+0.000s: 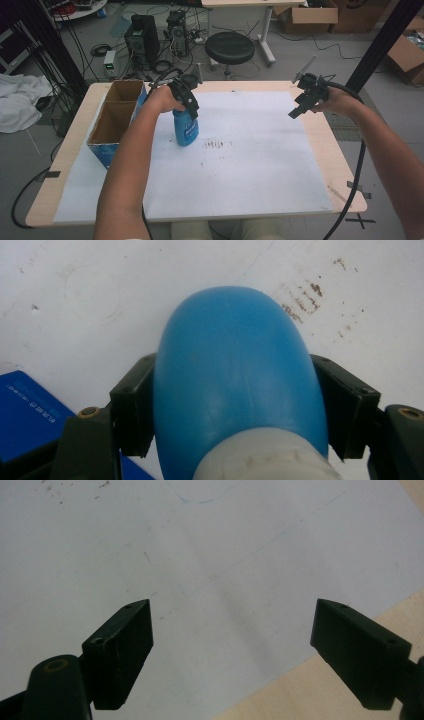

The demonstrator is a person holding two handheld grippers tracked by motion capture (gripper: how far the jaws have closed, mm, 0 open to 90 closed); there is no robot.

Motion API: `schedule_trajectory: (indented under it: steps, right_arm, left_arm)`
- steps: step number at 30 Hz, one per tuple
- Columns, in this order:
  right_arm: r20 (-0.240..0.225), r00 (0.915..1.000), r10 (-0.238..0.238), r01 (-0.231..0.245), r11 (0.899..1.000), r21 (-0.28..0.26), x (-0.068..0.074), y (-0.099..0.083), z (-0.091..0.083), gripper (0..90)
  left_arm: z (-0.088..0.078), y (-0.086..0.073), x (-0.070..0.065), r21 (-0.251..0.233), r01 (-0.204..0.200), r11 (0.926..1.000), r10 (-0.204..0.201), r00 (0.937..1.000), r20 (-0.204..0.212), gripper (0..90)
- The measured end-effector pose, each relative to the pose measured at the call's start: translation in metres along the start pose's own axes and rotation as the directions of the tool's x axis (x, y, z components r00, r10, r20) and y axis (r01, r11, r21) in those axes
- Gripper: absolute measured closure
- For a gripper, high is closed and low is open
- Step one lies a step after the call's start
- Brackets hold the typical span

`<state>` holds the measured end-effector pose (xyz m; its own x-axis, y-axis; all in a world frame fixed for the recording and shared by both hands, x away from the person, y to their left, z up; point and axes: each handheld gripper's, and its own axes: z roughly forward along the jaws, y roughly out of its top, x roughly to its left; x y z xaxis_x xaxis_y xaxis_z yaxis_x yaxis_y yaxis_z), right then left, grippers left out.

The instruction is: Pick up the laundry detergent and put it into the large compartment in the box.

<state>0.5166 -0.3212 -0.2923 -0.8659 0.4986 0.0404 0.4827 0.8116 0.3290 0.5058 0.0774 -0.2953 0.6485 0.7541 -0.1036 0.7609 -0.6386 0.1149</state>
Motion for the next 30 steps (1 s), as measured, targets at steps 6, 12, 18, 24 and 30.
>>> schedule_trajectory:
  steps: [6,12,18,24,30]
  right_arm:
    - [-0.001,1.0000,-0.002,0.002,1.000,0.002,0.0005,0.0008,0.0006,16.9]
    - [-0.002,1.0000,-0.007,0.007,1.000,0.004,0.0012,0.0014,0.0012,16.9]
    - [-0.001,1.0000,-0.006,0.006,1.000,0.004,0.0015,0.0012,0.0007,17.0]
    - [-0.002,1.0000,-0.003,0.003,1.000,0.003,0.0022,0.0013,0.0003,17.0]
    - [-0.002,1.0000,-0.004,0.004,1.000,0.004,0.0020,0.0011,0.0004,17.0]
  left_arm:
    - [-0.0007,-0.0006,0.0002,0.002,0.001,1.0000,-0.001,1.0000,-0.003,31.2]
    - [-0.0008,-0.0008,-0.0006,0.007,-0.004,1.0000,0.004,1.0000,-0.006,33.9]
    - [-0.0011,-0.0009,-0.0015,-0.001,-0.006,1.0000,0.006,0.9998,-0.018,35.7]
    - [-0.0020,-0.0009,-0.0025,-0.004,-0.016,0.9999,0.016,0.9995,-0.027,36.3]
    - [-0.0056,-0.0026,-0.0058,-0.017,-0.021,0.9996,0.020,0.9990,-0.040,36.8]
